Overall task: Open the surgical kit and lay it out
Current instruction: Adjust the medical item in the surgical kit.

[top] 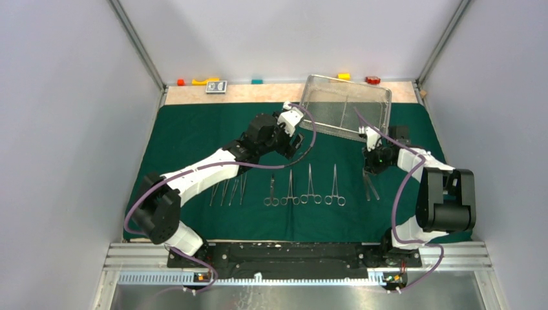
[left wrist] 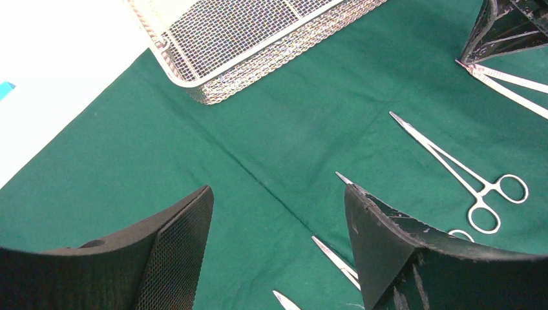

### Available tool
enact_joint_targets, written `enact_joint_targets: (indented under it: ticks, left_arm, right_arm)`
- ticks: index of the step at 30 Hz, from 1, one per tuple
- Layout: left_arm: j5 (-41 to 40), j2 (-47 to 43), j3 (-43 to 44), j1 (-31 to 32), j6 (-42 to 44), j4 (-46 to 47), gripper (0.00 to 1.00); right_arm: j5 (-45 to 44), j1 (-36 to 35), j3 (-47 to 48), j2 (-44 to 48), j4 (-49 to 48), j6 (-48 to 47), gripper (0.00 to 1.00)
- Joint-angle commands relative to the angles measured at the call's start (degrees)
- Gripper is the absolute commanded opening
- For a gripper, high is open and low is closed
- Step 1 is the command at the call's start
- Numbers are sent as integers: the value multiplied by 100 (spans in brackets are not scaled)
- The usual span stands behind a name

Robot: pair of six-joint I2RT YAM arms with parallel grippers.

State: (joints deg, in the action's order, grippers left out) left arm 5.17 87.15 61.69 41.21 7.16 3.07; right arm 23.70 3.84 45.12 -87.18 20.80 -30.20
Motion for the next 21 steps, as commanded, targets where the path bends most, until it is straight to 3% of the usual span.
enact_joint_targets:
  ticks: [1, 21]
  left_arm:
    - [92, -41, 62, -33, -67, 255, 80]
    - [108, -34, 54, -48, -90, 255, 80]
  right_arm:
    - [148, -58, 251, 59, -53, -22, 0]
    - [-167, -85, 199, -193, -153, 24, 0]
